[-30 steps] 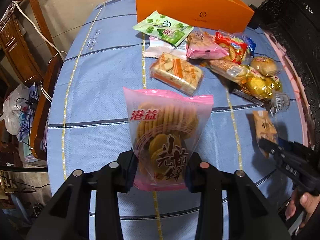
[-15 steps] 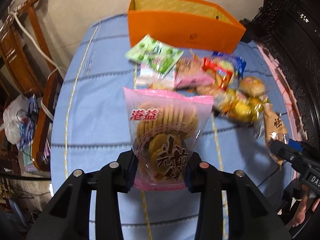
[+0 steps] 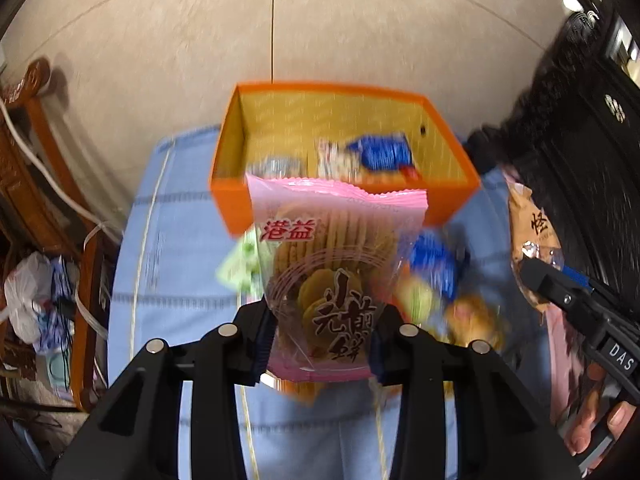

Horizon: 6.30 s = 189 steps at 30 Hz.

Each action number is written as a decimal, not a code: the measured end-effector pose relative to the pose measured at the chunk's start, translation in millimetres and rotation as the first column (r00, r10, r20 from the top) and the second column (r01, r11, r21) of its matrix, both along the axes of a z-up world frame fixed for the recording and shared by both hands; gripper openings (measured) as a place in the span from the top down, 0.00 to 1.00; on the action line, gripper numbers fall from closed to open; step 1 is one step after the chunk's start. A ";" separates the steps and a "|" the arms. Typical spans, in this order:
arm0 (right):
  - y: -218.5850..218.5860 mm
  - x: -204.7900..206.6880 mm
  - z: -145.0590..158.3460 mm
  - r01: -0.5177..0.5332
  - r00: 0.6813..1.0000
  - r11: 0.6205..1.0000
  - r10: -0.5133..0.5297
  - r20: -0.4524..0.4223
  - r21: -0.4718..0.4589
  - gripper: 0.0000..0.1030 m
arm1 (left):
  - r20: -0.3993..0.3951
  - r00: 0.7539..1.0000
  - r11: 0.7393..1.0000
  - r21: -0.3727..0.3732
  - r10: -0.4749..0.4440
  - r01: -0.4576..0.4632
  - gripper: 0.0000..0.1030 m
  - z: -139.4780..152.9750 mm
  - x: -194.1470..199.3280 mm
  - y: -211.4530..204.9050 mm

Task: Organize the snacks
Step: 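Carry both bags into the orange box and open both tools, then grasp the clear cracker box with the left tool and lift it, then grasp the bread roll pack with the right tool while the left tool holds the cracker box, then lower both snacks into the orange box and open both tools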

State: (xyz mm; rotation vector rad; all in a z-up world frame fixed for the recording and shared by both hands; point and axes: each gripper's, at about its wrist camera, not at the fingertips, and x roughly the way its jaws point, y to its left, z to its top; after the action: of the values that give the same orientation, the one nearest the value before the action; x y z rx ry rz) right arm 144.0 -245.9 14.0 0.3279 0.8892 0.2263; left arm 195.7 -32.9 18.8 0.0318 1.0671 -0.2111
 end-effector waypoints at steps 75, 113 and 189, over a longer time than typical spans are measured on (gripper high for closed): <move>-67.0 -120.5 -98.2 0.180 0.961 0.983 -0.169 -0.218 0.030 0.08 | -0.425 0.847 0.940 0.029 0.320 -0.340 0.04 -194.9 -18.4 53.2; -32.6 -23.0 -113.3 0.051 0.958 0.983 -0.098 -0.269 -0.177 0.08 | -0.317 0.922 0.975 0.090 0.223 -0.205 0.55 -161.0 -103.0 98.8; -6.7 149.5 3.9 0.024 0.998 0.998 -0.020 0.064 -0.062 0.39 | 0.041 0.999 0.999 -0.032 0.028 -0.027 0.52 8.1 128.7 -22.8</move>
State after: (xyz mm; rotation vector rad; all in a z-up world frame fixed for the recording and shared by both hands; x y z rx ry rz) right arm 293.5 -252.6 17.9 0.2708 0.8282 0.1864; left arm 324.4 -55.7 26.9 -0.0069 1.0219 -0.2020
